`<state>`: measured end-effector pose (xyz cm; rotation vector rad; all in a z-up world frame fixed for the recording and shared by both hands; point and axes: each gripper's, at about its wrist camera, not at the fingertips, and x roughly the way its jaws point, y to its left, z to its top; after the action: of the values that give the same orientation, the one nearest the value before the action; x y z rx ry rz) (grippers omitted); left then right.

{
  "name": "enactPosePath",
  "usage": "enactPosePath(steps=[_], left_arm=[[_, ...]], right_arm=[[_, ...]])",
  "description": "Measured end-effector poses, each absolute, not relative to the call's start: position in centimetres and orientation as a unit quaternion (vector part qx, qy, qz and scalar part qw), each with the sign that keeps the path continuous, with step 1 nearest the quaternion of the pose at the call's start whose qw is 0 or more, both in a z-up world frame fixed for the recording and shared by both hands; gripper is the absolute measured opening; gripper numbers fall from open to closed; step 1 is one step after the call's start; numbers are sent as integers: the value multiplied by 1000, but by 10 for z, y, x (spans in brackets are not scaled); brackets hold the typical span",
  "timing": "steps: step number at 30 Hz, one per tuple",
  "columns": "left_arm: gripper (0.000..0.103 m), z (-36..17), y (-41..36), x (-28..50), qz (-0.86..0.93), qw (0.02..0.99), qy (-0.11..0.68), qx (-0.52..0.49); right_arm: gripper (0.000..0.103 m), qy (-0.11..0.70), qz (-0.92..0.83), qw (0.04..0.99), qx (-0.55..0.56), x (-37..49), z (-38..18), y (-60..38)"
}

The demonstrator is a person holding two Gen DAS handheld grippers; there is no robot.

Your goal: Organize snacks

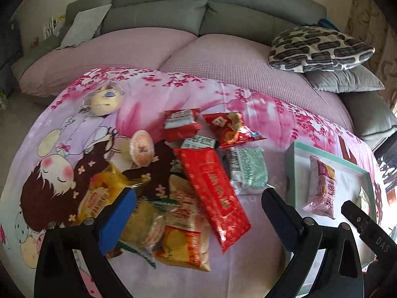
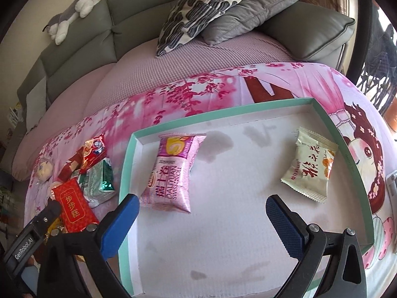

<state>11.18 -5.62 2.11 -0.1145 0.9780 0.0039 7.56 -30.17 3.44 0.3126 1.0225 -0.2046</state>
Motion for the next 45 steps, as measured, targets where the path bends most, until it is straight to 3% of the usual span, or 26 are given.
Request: enactPosePath(steps=[24, 45], left_arm=[[101, 44, -23, 115, 77, 890, 449, 12], [101, 26, 73, 121, 77, 858, 501, -81]], right_arm=[[103, 455, -91, 882, 76, 69, 52, -238], [103, 487, 21, 870, 75, 86, 44, -160]])
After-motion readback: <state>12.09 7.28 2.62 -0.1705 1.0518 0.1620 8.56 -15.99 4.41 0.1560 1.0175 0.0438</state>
